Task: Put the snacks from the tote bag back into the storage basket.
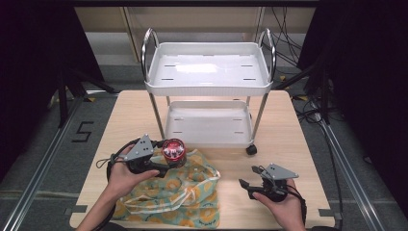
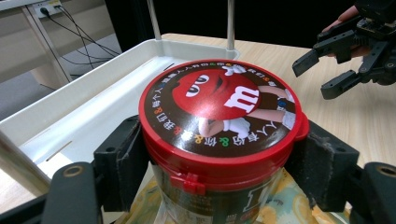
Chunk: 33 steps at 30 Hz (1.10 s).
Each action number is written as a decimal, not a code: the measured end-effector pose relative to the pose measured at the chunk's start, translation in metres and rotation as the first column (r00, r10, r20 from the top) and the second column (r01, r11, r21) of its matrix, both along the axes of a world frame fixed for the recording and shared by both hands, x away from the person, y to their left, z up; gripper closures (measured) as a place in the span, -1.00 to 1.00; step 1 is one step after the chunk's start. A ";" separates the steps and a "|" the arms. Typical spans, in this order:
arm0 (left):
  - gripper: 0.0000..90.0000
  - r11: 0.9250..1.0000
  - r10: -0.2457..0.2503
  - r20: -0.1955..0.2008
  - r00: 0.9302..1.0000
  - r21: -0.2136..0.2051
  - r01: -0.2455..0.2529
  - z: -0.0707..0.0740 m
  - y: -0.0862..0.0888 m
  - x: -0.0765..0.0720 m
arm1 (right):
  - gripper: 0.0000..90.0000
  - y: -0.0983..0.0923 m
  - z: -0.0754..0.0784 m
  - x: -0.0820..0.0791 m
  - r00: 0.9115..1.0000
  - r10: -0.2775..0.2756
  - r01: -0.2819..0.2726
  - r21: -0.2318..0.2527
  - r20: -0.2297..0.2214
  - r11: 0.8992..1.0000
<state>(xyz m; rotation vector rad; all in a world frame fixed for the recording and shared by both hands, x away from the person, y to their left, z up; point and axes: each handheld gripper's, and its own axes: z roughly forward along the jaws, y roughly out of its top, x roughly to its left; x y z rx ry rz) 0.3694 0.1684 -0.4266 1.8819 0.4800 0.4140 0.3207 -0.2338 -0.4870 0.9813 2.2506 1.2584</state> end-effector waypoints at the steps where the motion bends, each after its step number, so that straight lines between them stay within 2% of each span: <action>1: -0.44 1.000 -0.003 0.003 1.000 0.003 0.003 0.000 0.000 0.000 | -0.30 0.000 0.000 0.000 1.000 -0.001 0.001 0.001 -0.001 1.000; 2: -0.43 1.000 -0.023 0.028 0.999 0.022 0.022 0.001 0.000 0.003 | -0.30 0.001 0.000 -0.001 1.000 0.006 -0.006 0.007 -0.016 1.000; 6: -0.44 0.999 -0.025 0.031 0.999 0.021 0.024 0.002 -0.001 0.004 | -0.30 0.001 0.000 -0.001 1.000 0.004 -0.004 0.007 -0.017 1.000; 7: -0.44 0.999 -0.025 0.032 0.999 0.022 0.024 0.003 -0.001 0.005 | -0.30 0.000 0.000 0.000 1.000 -0.002 0.002 0.001 0.000 1.000; 8: -0.44 1.000 -0.011 0.015 1.000 0.007 0.011 0.002 -0.002 0.004 | -0.30 0.000 0.000 0.000 1.000 -0.001 0.001 0.001 0.000 1.000; 9: -0.44 1.000 -0.023 0.033 0.999 0.020 0.023 0.003 -0.001 0.006 | -0.30 0.000 0.000 0.000 1.000 -0.001 0.001 0.001 0.000 1.000; 11: -0.44 1.000 -0.023 0.031 0.999 0.020 0.023 0.003 -0.001 0.007 | -0.30 0.001 0.000 -0.001 1.000 0.000 0.000 0.006 -0.019 1.000; 14: -0.44 1.000 -0.022 0.033 0.999 0.021 0.022 0.004 -0.001 0.008 | -0.30 0.001 0.000 -0.001 1.000 0.001 -0.001 0.011 -0.020 1.000; 15: -0.43 1.000 -0.006 0.013 1.000 0.004 0.006 0.003 -0.002 0.007 | -0.30 0.001 0.000 -0.001 1.000 -0.005 0.005 0.008 -0.016 1.000; 17: -0.44 1.000 -0.027 0.035 0.999 0.013 0.027 0.004 -0.001 0.010 | -0.30 0.001 0.000 -0.001 1.000 -0.008 0.008 0.008 -0.019 1.000; 19: -0.44 1.000 -0.021 0.033 0.999 0.011 0.021 0.004 -0.002 0.011 | -0.30 0.001 0.000 -0.002 1.000 -0.008 0.008 0.010 -0.022 1.000; 20: -0.44 1.000 -0.007 0.012 1.000 -0.001 0.007 0.003 -0.002 0.010 | -0.30 0.000 0.000 -0.001 1.000 -0.010 0.010 0.006 -0.013 1.000; 22: -0.43 1.000 -0.022 0.034 0.999 0.013 0.022 0.003 -0.002 0.012 | -0.30 0.000 0.001 -0.001 1.000 -0.009 0.009 0.007 -0.014 1.000; 33: -0.44 1.000 -0.023 0.041 0.999 0.008 0.023 0.004 -0.003 0.016 | -0.30 0.001 0.000 -0.001 1.000 -0.009 0.009 0.006 -0.012 1.000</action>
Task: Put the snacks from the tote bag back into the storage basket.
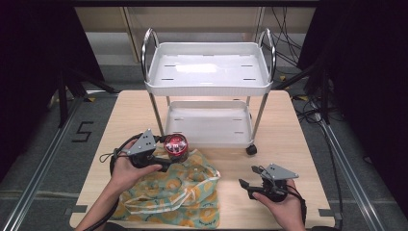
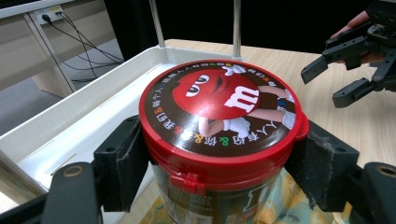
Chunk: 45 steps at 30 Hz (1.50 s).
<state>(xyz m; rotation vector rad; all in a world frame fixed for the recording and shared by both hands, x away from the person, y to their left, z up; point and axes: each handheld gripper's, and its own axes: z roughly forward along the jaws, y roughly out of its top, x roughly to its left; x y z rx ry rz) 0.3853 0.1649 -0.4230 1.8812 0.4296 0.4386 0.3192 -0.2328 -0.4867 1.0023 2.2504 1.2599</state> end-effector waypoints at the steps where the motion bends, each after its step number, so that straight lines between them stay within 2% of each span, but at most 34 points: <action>1: -0.44 1.000 0.000 0.000 1.000 -0.002 0.000 0.000 0.000 0.000 | -0.30 0.000 0.000 0.000 1.000 0.000 0.000 0.000 0.000 1.000; 2: -0.44 1.000 -0.003 0.001 1.000 -0.004 0.003 0.000 0.000 0.001 | -0.30 0.000 0.000 0.001 1.000 0.006 -0.006 -0.005 0.017 1.000; 6: -0.44 1.000 0.002 0.005 1.000 0.008 -0.002 0.000 0.000 0.003 | -0.30 0.000 0.000 0.001 1.000 0.008 -0.008 -0.006 0.016 1.000; 8: -0.44 1.000 0.003 0.005 1.000 0.011 -0.003 0.000 0.000 0.004 | -0.30 0.000 0.000 -0.001 1.000 -0.002 0.002 0.001 -0.006 1.000; 13: -0.44 1.000 0.003 0.010 1.000 0.015 -0.003 0.001 -0.001 0.006 | -0.30 0.000 0.000 0.000 1.000 -0.001 0.001 -0.001 0.002 1.000; 15: -0.44 1.000 0.019 -0.015 1.000 0.001 -0.019 0.000 -0.002 0.005 | -0.30 0.000 0.000 0.000 1.000 0.001 -0.001 -0.005 0.010 1.000; 17: -0.44 1.000 -0.001 0.011 1.000 0.021 0.000 0.002 -0.001 0.008 | -0.30 0.000 0.000 0.002 1.000 0.014 -0.014 -0.001 0.023 1.000; 20: -0.44 1.000 -0.003 0.019 1.000 0.020 0.003 0.003 -0.001 0.009 | -0.30 0.000 0.000 0.000 1.000 -0.002 0.002 0.000 0.005 1.000; 24: -0.44 1.000 -0.001 0.020 1.000 0.025 0.001 0.004 -0.001 0.010 | -0.30 0.001 0.000 0.001 1.000 0.008 -0.008 0.006 0.005 1.000; 26: -0.44 1.000 0.015 0.000 1.000 0.008 -0.015 0.003 -0.002 0.009 | -0.30 0.001 0.000 0.000 1.000 -0.004 0.004 -0.001 0.004 1.000; 27: -0.44 1.000 0.004 0.020 1.000 0.021 -0.004 0.004 -0.001 0.011 | -0.30 0.000 0.000 0.000 1.000 -0.002 0.002 -0.002 0.008 1.000; 30: -0.44 1.000 0.001 0.027 1.000 0.026 -0.002 0.004 0.000 0.012 | -0.30 0.000 0.000 0.001 1.000 0.006 -0.006 0.004 0.010 1.000; 32: -0.44 1.000 0.021 0.002 1.000 0.011 -0.021 0.003 -0.001 0.010 | -0.30 0.000 0.000 0.001 1.000 0.005 -0.005 0.005 0.009 1.000; 36: -0.44 1.000 0.004 0.035 0.999 0.026 -0.005 0.006 -0.001 0.014 | -0.30 0.000 0.001 0.000 1.000 -0.006 0.006 0.000 0.006 1.000; 38: -0.44 1.000 0.000 0.035 0.999 0.025 -0.001 0.006 -0.002 0.015 | -0.30 0.000 0.000 0.001 1.000 0.007 -0.007 0.005 0.010 1.000; 45: -0.44 0.999 -0.001 0.028 1.000 0.033 0.000 0.005 -0.005 0.017 | -0.30 0.001 0.000 0.000 1.000 -0.005 0.005 -0.001 0.005 1.000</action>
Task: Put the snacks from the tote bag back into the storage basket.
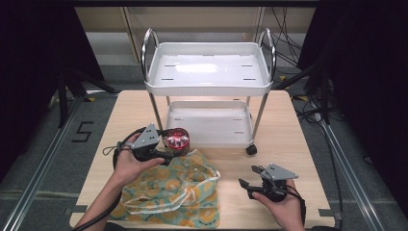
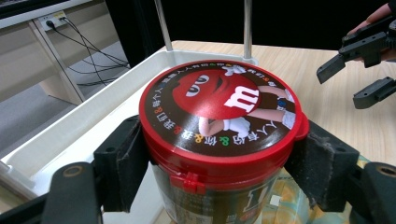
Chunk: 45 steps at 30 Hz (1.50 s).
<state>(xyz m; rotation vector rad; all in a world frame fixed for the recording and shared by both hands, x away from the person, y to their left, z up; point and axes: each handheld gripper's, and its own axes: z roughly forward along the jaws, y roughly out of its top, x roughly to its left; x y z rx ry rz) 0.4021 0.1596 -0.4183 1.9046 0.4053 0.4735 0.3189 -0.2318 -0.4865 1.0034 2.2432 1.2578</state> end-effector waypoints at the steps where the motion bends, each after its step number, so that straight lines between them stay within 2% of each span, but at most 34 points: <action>1: -0.44 1.000 0.002 0.002 1.000 -0.001 -0.002 0.000 0.000 0.000 | -0.30 0.000 0.000 0.001 1.000 0.006 -0.006 -0.003 0.017 1.000; 3: -0.44 1.000 0.003 0.004 1.000 0.001 -0.003 0.000 -0.001 0.001 | -0.30 0.000 0.000 -0.001 1.000 -0.003 0.003 0.004 -0.008 1.000; 6: -0.44 1.000 0.003 0.006 1.000 0.004 -0.003 0.000 -0.001 0.002 | -0.30 0.000 0.000 0.000 1.000 0.001 -0.001 -0.001 0.005 1.000; 12: -0.44 1.000 0.008 0.006 1.000 -0.002 -0.008 0.000 -0.002 0.004 | -0.30 0.000 0.000 0.000 1.000 -0.001 0.001 0.001 0.002 1.000; 14: -0.44 1.000 0.007 0.007 1.000 -0.002 -0.007 -0.001 -0.002 0.004 | -0.30 -0.001 0.000 0.001 1.000 0.004 -0.004 -0.007 0.017 1.000; 16: -0.44 1.000 0.008 0.006 1.000 -0.006 -0.008 -0.001 -0.003 0.005 | -0.30 0.000 0.001 -0.001 1.000 -0.005 0.005 0.000 -0.009 1.000; 17: -0.44 1.000 0.007 0.004 1.000 -0.014 -0.007 -0.001 -0.003 0.005 | -0.30 0.000 0.001 -0.001 1.000 -0.004 0.004 -0.001 -0.007 1.000; 18: -0.44 0.999 0.018 -0.019 1.000 -0.030 -0.019 -0.002 -0.004 0.004 | -0.30 0.000 0.000 0.000 1.000 -0.001 0.001 -0.003 0.001 1.000; 19: -0.44 0.999 0.026 -0.020 0.999 -0.024 -0.027 -0.002 -0.004 0.003 | -0.30 0.000 0.000 0.001 1.000 0.005 -0.004 -0.008 0.017 1.000; 21: -0.44 1.000 0.008 0.006 1.000 -0.004 -0.008 -0.001 -0.004 0.006 | -0.30 0.000 0.000 0.001 1.000 0.003 -0.003 -0.007 0.017 1.000; 23: -0.44 1.000 0.009 0.005 1.000 -0.007 -0.009 -0.001 -0.004 0.007 | -0.30 0.000 0.000 0.001 1.000 0.004 -0.004 -0.008 0.020 1.000; 25: -0.44 1.000 0.011 0.006 1.000 -0.005 -0.011 -0.001 -0.004 0.007 | -0.30 0.000 0.001 0.000 1.000 -0.004 0.004 -0.001 -0.001 1.000; 26: -0.44 0.999 0.030 -0.022 0.999 -0.023 -0.031 -0.002 -0.005 0.006 | -0.30 0.000 0.001 -0.001 1.000 -0.007 0.007 0.001 -0.008 1.000; 31: -0.44 0.999 0.031 -0.025 0.999 -0.022 -0.031 -0.003 -0.006 0.006 | -0.30 0.000 0.001 0.000 1.000 -0.004 0.004 -0.001 0.000 1.000; 32: -0.44 0.999 0.030 -0.025 0.999 -0.021 -0.031 -0.003 -0.006 0.007 | -0.30 0.000 0.000 0.001 1.000 0.004 -0.004 -0.007 0.021 1.000; 34: -0.44 0.999 0.028 -0.022 0.999 -0.023 -0.029 -0.003 -0.007 0.008 | -0.30 0.000 0.000 0.000 1.000 0.002 -0.002 0.000 0.004 1.000; 36: -0.44 0.999 0.031 -0.020 0.999 -0.016 -0.032 -0.003 -0.007 0.008 | -0.30 0.000 0.000 0.001 1.000 0.003 -0.002 -0.007 0.021 1.000; 45: -0.44 0.999 0.037 -0.018 0.999 -0.016 -0.037 -0.003 -0.009 0.011 | -0.30 0.001 0.000 0.000 1.000 0.006 -0.006 -0.001 0.000 1.000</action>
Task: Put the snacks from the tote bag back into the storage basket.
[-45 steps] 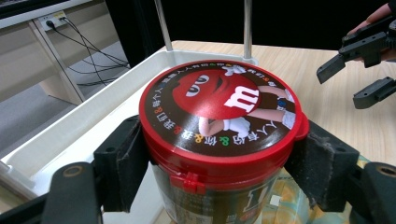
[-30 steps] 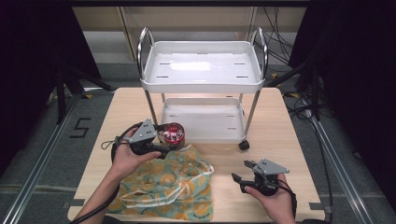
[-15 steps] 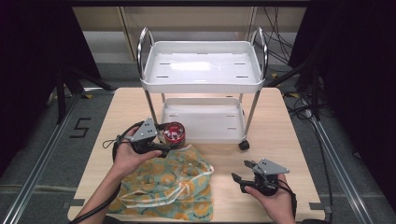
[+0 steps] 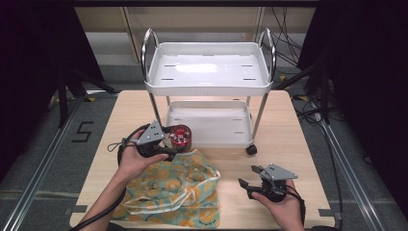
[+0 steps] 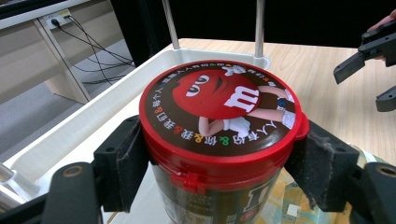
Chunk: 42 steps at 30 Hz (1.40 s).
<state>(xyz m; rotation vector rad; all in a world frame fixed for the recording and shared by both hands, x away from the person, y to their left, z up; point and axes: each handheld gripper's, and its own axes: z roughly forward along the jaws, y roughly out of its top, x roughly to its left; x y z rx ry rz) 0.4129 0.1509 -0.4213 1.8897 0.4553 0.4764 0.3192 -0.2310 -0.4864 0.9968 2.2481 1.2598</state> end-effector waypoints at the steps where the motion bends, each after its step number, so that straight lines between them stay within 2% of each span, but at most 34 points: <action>1: -0.44 1.000 0.000 0.001 1.000 0.001 0.000 0.000 0.000 0.000 | -0.30 -0.001 0.000 0.001 1.000 0.000 0.000 -0.007 0.020 1.000; 5: -0.44 1.000 0.002 0.000 1.000 0.002 -0.002 -0.001 -0.001 0.001 | -0.30 0.000 0.000 0.000 1.000 -0.001 0.001 0.000 -0.001 1.000; 7: -0.44 1.000 0.002 -0.001 1.000 0.005 -0.002 -0.001 -0.001 0.002 | -0.30 0.000 0.000 0.001 1.000 -0.004 0.004 -0.003 0.023 1.000; 13: -0.44 1.000 0.006 0.000 1.000 0.005 -0.006 -0.002 -0.001 0.005 | -0.30 0.000 -0.001 0.001 1.000 -0.004 0.004 0.001 0.018 1.000; 15: -0.44 1.000 0.004 0.001 1.000 0.003 -0.004 -0.002 -0.001 0.006 | -0.30 0.000 0.000 0.000 1.000 -0.005 0.005 0.004 0.002 1.000; 18: -0.44 1.000 0.006 0.001 1.000 0.005 -0.006 -0.002 -0.002 0.006 | -0.30 0.000 0.000 0.001 1.000 -0.004 0.004 -0.002 0.024 1.000; 26: -0.44 1.000 0.014 0.010 1.000 0.009 -0.014 -0.001 -0.003 0.009 | -0.30 0.000 -0.001 0.001 1.000 -0.003 0.003 -0.003 0.024 1.000; 28: -0.44 1.000 0.008 0.008 1.000 0.003 -0.008 -0.002 -0.003 0.009 | -0.30 0.001 0.000 -0.001 1.000 -0.010 0.010 0.001 -0.004 1.000; 32: -0.44 1.000 0.011 0.007 1.000 0.008 -0.011 -0.003 -0.004 0.010 | -0.30 0.001 0.000 0.000 1.000 -0.004 0.004 -0.002 0.006 1.000; 35: -0.44 1.000 0.010 0.008 1.000 0.006 -0.010 -0.003 -0.004 0.011 | -0.30 0.001 0.000 -0.001 1.000 -0.008 0.008 0.000 -0.002 1.000; 37: -0.44 1.000 0.014 0.010 1.000 0.011 -0.014 -0.002 -0.004 0.012 | -0.30 0.001 -0.001 0.001 1.000 -0.002 0.003 -0.004 0.020 1.000; 42: -0.44 1.000 0.012 0.008 1.000 0.012 -0.012 -0.001 -0.006 0.013 | -0.30 0.001 0.000 0.001 1.000 -0.002 0.002 -0.004 0.019 1.000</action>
